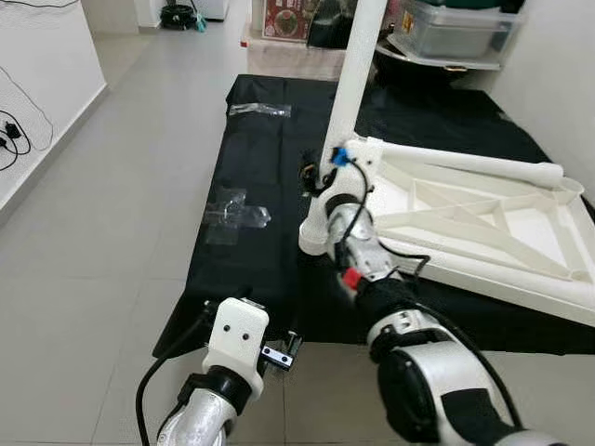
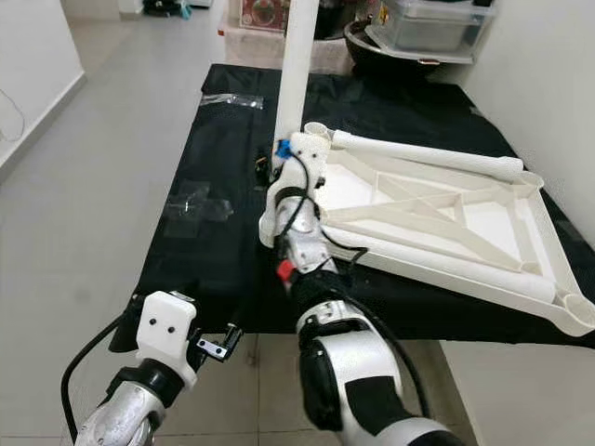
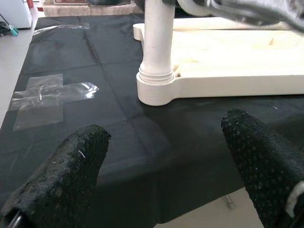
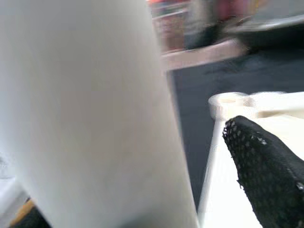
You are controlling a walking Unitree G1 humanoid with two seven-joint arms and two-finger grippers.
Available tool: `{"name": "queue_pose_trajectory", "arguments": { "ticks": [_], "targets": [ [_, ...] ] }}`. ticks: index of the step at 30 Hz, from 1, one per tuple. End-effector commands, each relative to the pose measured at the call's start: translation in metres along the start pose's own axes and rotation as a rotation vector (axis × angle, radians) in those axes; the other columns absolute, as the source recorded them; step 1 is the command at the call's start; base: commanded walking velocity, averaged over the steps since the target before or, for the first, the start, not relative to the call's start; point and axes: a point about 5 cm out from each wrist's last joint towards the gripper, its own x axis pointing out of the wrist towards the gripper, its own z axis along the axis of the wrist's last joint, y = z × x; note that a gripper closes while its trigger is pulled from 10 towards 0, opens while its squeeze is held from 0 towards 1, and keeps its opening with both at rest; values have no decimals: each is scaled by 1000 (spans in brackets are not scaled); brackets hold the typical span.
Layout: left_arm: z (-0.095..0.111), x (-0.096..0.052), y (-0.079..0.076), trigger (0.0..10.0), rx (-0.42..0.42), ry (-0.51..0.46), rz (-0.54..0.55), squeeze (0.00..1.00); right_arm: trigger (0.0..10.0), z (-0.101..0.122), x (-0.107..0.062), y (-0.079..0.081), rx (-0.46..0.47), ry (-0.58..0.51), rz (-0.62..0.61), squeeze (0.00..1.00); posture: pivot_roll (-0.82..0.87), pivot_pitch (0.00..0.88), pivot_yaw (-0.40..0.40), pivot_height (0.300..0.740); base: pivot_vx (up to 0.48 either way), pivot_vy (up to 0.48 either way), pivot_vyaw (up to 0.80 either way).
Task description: Building children table
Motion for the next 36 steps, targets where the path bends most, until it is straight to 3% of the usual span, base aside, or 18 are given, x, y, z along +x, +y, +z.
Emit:
{"name": "queue_pose_trajectory", "arguments": {
  "ticks": [1,3,4,7,8,11,15,16,17,23,25,26,28,29,30,33,35,36],
  "targets": [
    [-3,1,-2,10000,-11,15,-5,0,10000,19,6,2,79,-32,172,0,100,93,-100,740,0,0,0],
    [-3,1,-2,10000,-11,14,-6,0,10000,21,3,12,124,57,573,0,99,95,-97,740,0,0,0],
    [-3,1,-2,10000,-11,14,-6,0,10000,21,3,12,124,57,573,0,99,95,-97,740,0,0,0],
    [-2,1,-1,10000,-11,14,-5,0,10000,9,-13,18,95,206,974,0,105,97,-103,740,0,0,0],
    [-2,1,-1,10000,-11,14,-5,0,10000,9,-13,18,95,206,974,0,105,97,-103,740,0,0,0],
    [-2,2,-2,10000,-9,14,-7,0,10000,-4,-26,25,60,310,1209,0,113,100,-108,740,0,0,0],
    [-2,2,-2,10000,-8,14,-7,0,10000,-9,-27,33,33,342,1246,0,116,100,-109,740,0,0,0],
    [-2,1,-2,10000,-8,14,-6,0,3686,-10,-25,39,13,339,1232,0,121,103,-113,740,0,0,0],
    [-2,1,-2,10000,-8,14,-6,0,0,-9,-22,45,-8,316,1189,0,123,106,-112,740,0,0,0],
    [-2,1,-3,10000,-10,15,-5,0,0,1,-12,52,11,236,1069,0,118,108,-112,740,0,0,0],
    [-2,1,-2,10000,-11,16,-6,0,0,1,-4,47,-47,226,909,0,111,107,-110,740,0,0,0],
    [-2,1,-2,10000,-11,16,-6,0,0,1,-4,47,-47,226,909,0,111,107,-110,740,0,0,0],
    [-2,1,-2,10000,-11,17,-6,0,0,-3,6,34,-146,237,614,0,109,105,-109,740,0,0,0],
    [-2,1,-2,10000,-11,17,-6,0,0,-3,6,34,-146,237,614,0,109,105,-109,740,0,0,0],
    [-2,1,-2,10000,-11,17,-7,0,0,-6,10,22,-189,239,404,0,105,107,-104,740,0,0,0],
    [-3,1,-2,10000,-10,18,-9,0,0,-10,11,-4,-249,223,2,0,104,105,-105,740,0,0,0],
    [-3,1,-2,10000,-9,17,-9,0,0,-10,7,-17,-243,186,-211,0,105,106,-106,740,0,0,0],
    [-3,1,-2,10000,-9,17,-9,0,0,-10,7,-17,-243,186,-211,0,105,106,-106,740,0,0,0]
  ]
}}
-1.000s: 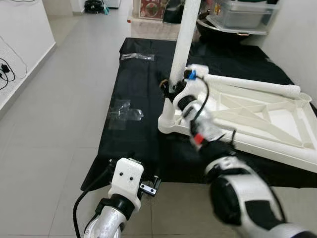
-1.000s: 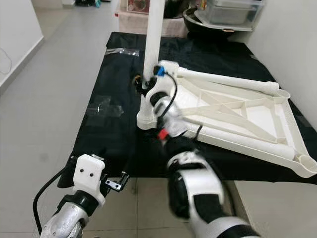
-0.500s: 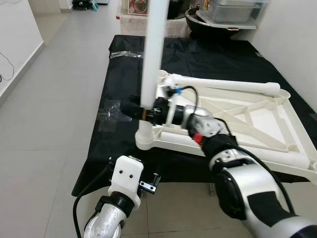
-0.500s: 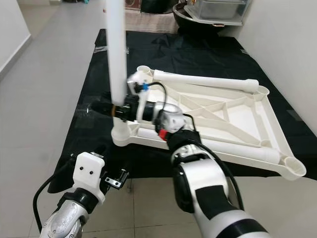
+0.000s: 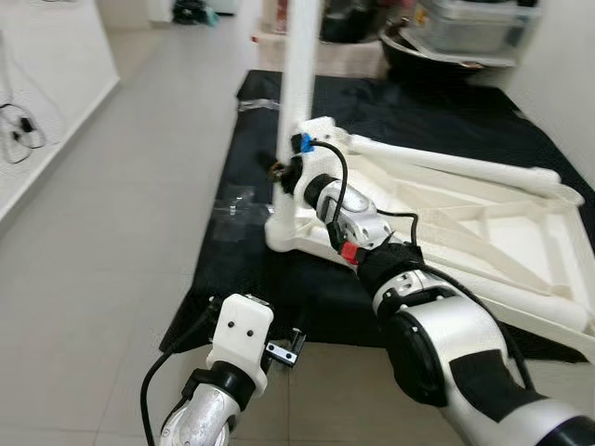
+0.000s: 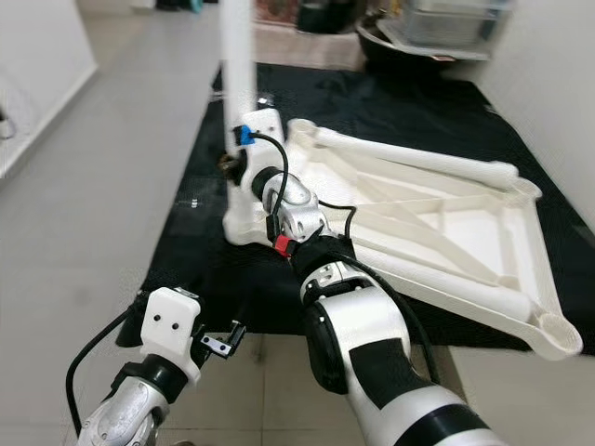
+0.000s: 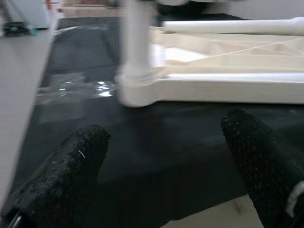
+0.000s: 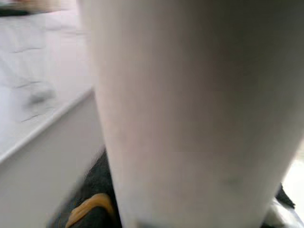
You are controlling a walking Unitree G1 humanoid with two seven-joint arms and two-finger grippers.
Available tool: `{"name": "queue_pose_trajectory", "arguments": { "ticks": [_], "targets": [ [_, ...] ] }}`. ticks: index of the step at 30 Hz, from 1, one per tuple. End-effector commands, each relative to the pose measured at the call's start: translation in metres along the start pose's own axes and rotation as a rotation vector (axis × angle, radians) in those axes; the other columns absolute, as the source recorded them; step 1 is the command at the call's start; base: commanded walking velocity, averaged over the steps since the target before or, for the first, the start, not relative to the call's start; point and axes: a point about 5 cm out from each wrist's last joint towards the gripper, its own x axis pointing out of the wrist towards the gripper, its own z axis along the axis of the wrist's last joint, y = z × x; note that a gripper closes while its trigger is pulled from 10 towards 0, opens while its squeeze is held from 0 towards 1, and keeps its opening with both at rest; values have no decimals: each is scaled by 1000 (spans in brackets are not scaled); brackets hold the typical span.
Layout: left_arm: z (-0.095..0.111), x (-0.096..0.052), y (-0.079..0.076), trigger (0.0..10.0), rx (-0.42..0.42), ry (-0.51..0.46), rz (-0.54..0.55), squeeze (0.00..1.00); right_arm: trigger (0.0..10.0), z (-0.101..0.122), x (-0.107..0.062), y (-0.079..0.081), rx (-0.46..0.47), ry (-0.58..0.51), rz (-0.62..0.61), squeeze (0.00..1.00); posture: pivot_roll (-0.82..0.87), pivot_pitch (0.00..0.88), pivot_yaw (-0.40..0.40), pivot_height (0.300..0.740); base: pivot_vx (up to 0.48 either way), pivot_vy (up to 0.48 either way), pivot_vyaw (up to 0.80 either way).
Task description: Building children table
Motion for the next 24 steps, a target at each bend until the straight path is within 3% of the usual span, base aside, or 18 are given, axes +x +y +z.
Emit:
{"name": "queue_pose_trajectory", "arguments": {
  "ticks": [1,3,6,7,8,9,10,11,12,16,17,19,21,22,24],
  "targets": [
    [-4,0,-1,10000,-11,23,-3,0,0,-18,-5,-30,11,66,-248,0,107,105,-107,740,0,0,0],
    [-4,0,-1,10000,-9,22,-2,0,0,-19,-8,-29,54,54,-327,0,108,106,-105,740,0,0,0],
    [-4,0,-1,10000,-8,22,-3,0,0,-22,-11,-9,105,58,-310,0,105,105,-103,740,0,0,0],
    [-4,0,-1,10000,-7,21,-4,0,5961,-22,-12,-3,132,47,-279,0,105,105,-103,740,0,0,0],
    [-4,0,-1,10000,-7,21,-4,0,5961,-22,-12,-3,132,47,-279,0,105,105,-103,740,0,0,0],
    [-4,0,-1,10000,-8,21,-5,0,10000,-22,-13,3,166,28,-242,0,104,104,-103,740,0,0,0],
    [-4,0,-1,10000,-8,21,-4,0,10000,-21,-13,6,189,8,-200,820,108,104,-106,740,0,0,0],
    [-4,0,-1,10000,-8,21,-4,0,10000,-21,-13,6,189,8,-200,820,108,104,-106,740,0,0,0],
    [-4,0,-1,10000,-9,20,-3,0,10000,-16,-13,9,193,-32,-149,1000,105,104,-107,740,0,0,0],
    [-3,0,-1,10000,-10,20,-2,0,10000,-15,-13,9,189,-47,-142,1000,104,103,-106,740,0,0,0],
    [-3,0,-1,10000,-11,20,-2,0,10000,-12,-12,7,195,-71,-93,0,102,101,-106,740,0,0,0],
    [-4,0,-2,10000,-12,20,-3,0,10000,-10,-12,4,192,-90,-44,0,102,99,-105,740,0,0,0],
    [-4,-1,-2,10000,-14,21,-4,0,10000,-5,-10,0,209,-121,147,0,101,94,-103,740,0,0,0],
    [-4,-1,-2,10000,-14,21,-4,0,10000,-5,-10,0,209,-121,147,0,101,94,-103,740,0,0,0],
    [-4,-1,-3,10000,-15,22,-4,0,10000,-2,-12,3,297,-106,445,0,102,90,-104,740,0,0,0]
  ]
}}
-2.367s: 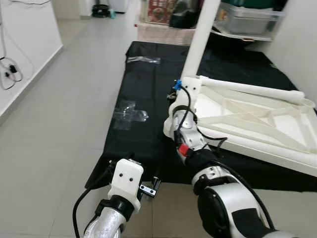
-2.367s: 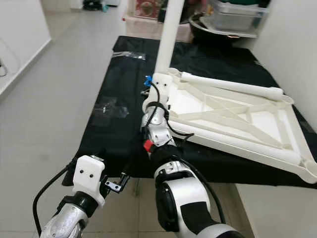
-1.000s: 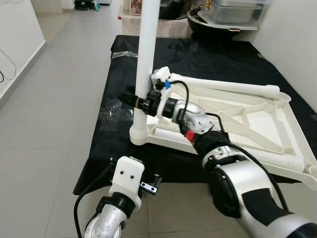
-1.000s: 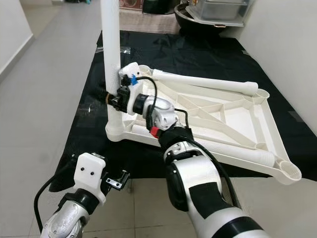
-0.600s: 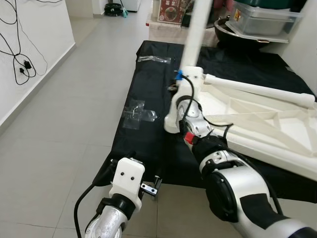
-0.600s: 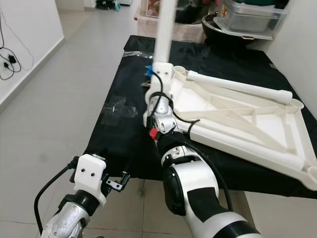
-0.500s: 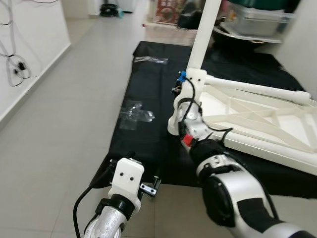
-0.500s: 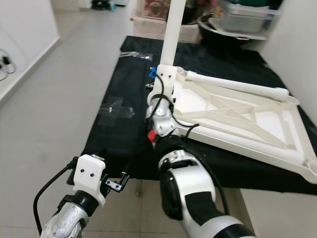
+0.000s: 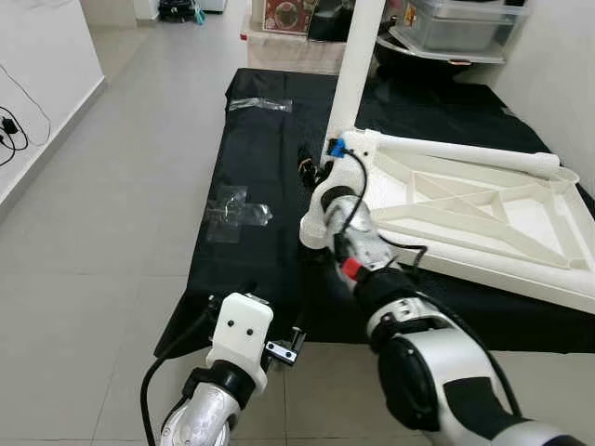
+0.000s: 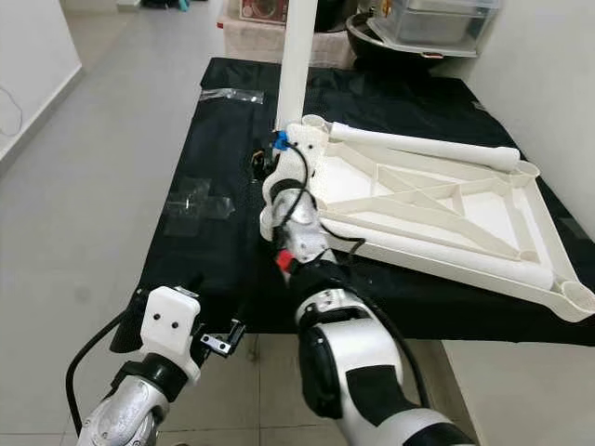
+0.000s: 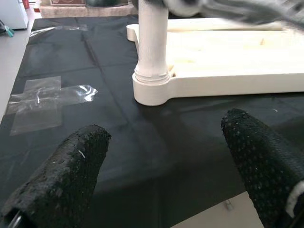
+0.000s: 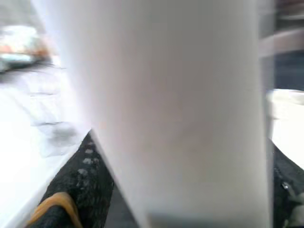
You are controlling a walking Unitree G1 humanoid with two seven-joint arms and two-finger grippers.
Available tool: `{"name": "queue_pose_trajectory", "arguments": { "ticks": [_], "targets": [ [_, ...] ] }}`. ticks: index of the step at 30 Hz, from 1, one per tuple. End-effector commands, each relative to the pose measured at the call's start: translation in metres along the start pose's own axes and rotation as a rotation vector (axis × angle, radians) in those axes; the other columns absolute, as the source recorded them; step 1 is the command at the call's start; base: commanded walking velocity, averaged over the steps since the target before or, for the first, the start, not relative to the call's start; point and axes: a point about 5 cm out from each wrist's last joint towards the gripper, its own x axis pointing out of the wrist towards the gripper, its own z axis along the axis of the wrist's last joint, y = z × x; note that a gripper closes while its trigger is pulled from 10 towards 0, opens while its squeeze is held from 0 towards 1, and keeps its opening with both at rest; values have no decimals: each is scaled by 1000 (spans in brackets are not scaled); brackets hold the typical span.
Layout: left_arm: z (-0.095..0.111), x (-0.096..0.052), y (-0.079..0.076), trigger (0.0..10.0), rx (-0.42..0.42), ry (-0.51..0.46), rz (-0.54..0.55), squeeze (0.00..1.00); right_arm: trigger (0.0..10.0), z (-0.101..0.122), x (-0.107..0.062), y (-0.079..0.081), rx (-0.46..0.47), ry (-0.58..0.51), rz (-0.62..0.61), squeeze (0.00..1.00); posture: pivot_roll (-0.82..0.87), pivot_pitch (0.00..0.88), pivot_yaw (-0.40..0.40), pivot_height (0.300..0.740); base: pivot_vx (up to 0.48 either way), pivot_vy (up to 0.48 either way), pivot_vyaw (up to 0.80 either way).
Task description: Building children table
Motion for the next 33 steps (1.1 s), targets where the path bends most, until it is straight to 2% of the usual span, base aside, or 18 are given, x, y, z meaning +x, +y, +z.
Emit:
{"name": "queue_pose_trajectory", "arguments": {
  "ticks": [1,3,5,7,10,15,16,18,19,20,21,22,23,25,26,29,31,33],
  "targets": [
    [-4,-1,-2,10000,-14,20,-5,0,10000,1,1,8,51,2,130,0,102,90,-104,740,0,0,0],
    [-4,-1,-3,10000,-14,21,-5,0,10000,0,-4,14,96,73,426,0,108,87,-107,740,0,0,0],
    [-4,-1,-3,10000,-14,22,-5,0,10000,-4,-14,17,51,162,668,0,111,86,-111,740,0,0,0],
    [-4,-1,-3,10000,-13,22,-5,0,10000,-5,-17,18,36,186,730,0,111,86,-111,740,0,0,0],
    [-4,-2,-3,10000,-12,23,-5,0,10000,-7,-26,26,39,255,982,0,121,81,-117,740,0,0,0],
    [-5,-2,-3,10000,-10,23,-4,0,10000,-12,-24,38,17,299,1041,0,126,76,-121,740,0,0,0],
    [-5,-2,-3,10000,-9,23,-3,0,0,-14,-21,42,-7,301,1007,0,131,77,-125,740,0,0,0],
    [-5,-3,-3,10000,-7,23,-2,0,0,-14,-12,48,-60,264,903,0,133,75,-124,740,0,0,0],
    [-5,-3,-3,10000,-6,23,-2,0,0,-13,-6,47,-109,239,788,0,134,74,-123,740,0,0,0],
    [-5,-3,-3,10000,-6,23,-2,0,0,-13,-6,47,-109,239,788,0,134,74,-123,740,0,0,0],
    [-5,-3,-3,10000,-4,23,-2,0,0,-9,3,43,-186,200,593,0,127,73,-118,740,0,0,0],
    [-5,-3,-3,10000,-4,23,-2,0,0,-9,3,43,-186,200,593,0,127,73,-118,740,0,0,0],
    [-5,-4,-3,10000,-4,23,-3,0,0,-8,5,40,-212,185,522,0,127,73,-118,740,0,0,0],
    [-5,-4,-3,10000,-6,24,-4,0,0,-6,10,27,-241,186,321,0,118,75,-113,740,0,0,0],
    [-5,-4,-3,10000,-6,24,-4,0,0,-6,10,27,-241,186,321,0,118,75,-113,740,0,0,0],
    [-5,-3,-3,10000,-7,26,-5,0,0,-6,10,4,-255,195,1,0,113,83,-111,740,0,0,0],
    [-5,-3,-3,10000,-8,26,-5,0,0,-6,9,0,-252,195,-64,0,113,83,-111,740,0,0,0],
    [-5,-2,-3,10000,-8,27,-6,0,0,-7,6,-8,-254,179,-200,0,114,86,-116,740,0,0,0]
  ]
}}
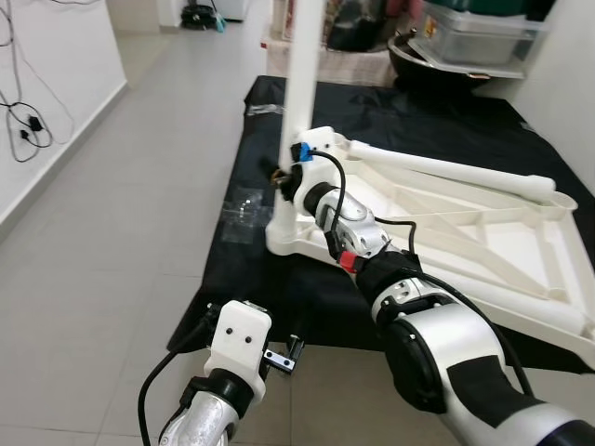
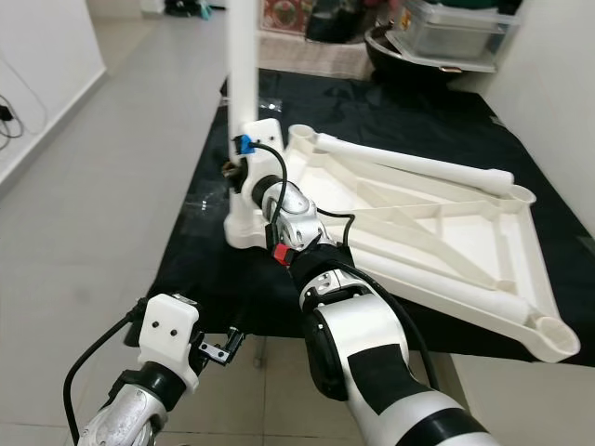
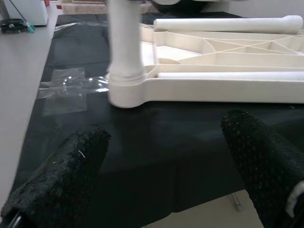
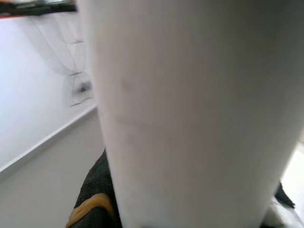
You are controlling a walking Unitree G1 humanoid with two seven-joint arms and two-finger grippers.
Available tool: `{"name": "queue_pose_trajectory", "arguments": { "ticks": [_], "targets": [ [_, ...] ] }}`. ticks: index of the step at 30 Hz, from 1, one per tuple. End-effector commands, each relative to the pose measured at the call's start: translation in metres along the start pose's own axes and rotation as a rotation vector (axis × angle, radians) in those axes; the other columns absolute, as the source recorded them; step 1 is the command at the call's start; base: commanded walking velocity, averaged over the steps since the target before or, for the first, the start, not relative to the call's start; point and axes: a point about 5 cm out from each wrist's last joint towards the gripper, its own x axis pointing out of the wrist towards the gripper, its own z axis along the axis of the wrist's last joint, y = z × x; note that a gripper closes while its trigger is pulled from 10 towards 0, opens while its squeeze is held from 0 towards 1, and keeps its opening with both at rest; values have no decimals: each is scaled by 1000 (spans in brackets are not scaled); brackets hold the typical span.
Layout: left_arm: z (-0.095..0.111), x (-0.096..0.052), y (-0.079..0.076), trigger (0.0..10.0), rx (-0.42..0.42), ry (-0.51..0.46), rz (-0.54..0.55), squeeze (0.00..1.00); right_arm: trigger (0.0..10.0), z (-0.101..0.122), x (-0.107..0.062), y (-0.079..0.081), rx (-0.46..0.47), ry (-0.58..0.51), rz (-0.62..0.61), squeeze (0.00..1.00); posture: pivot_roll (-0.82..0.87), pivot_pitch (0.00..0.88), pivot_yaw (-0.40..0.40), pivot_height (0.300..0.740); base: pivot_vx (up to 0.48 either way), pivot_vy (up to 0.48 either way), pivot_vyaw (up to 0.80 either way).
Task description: Building children table
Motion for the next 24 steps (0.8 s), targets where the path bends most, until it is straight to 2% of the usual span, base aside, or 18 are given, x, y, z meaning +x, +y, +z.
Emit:
{"name": "queue_pose_trajectory", "arguments": {
  "ticks": [1,2,3,4,5,6,7,11,13,14,15,16,17,21,22,23,24],
  "targets": [
    [-3,0,-2,10000,-4,15,-5,0,0,-15,-8,-28,20,67,-284,0,114,87,-114,740,0,0,0],
    [-3,0,-2,10000,-4,15,-5,0,0,-15,-8,-28,20,67,-284,0,114,87,-114,740,0,0,0],
    [-2,1,-1,10000,-3,14,-4,0,0,-20,-11,-33,47,82,-398,0,114,88,-115,740,0,0,0],
    [-2,1,-1,10000,-3,14,-4,0,0,-20,-11,-33,47,82,-398,0,114,88,-115,740,0,0,0],
    [-2,1,-1,10000,-3,13,-4,0,0,-25,-15,-36,71,87,-493,0,114,88,-115,740,0,0,0],
    [-2,1,-1,10000,-3,13,-4,0,0,-25,-15,-36,71,87,-493,0,114,88,-115,740,0,0,0],
    [-2,1,-2,10000,-3,11,-5,0,0,-32,-20,-31,115,81,-606,0,111,93,-116,740,0,0,0],
    [-1,1,-1,10000,-5,9,-4,0,0,-35,-20,-14,193,62,-619,0,108,95,-115,740,0,0,0],
    [-1,1,-1,10000,-5,9,-4,0,0,-31,-20,-11,194,33,-610,0,105,96,-114,740,0,0,0],
    [-1,1,-1,10000,-5,9,-4,0,10000,-26,-18,-8,192,-11,-570,0,105,98,-114,740,0,0,0],
    [-1,1,-1,10000,-5,9,-4,0,10000,-26,-18,-8,192,-11,-570,0,105,98,-114,740,0,0,0],
    [-1,2,-1,10000,-6,9,-4,0,10000,-20,-18,-7,155,-58,-544,0,105,98,-114,740,0,0,0],
    [-1,2,-1,10000,-6,9,-3,0,10000,-15,-16,-6,152,-94,-489,1000,105,99,-114,740,0,0,0],
    [-1,1,-1,10000,-8,9,-3,0,10000,-7,-16,-8,128,-155,-419,1000,105,100,-111,740,0,0,0],
    [-1,2,-1,10000,-9,9,-2,0,10000,-2,-15,-10,117,-179,-362,1000,105,101,-114,740,0,0,0],
    [-1,2,-1,10000,-10,9,-2,0,10000,0,-11,-7,172,-170,-233,0,105,101,-114,740,0,0,0],
    [-1,2,-1,10000,-11,9,-3,0,10000,1,-9,-5,219,-166,-141,0,105,101,-114,740,0,0,0]
  ]
}}
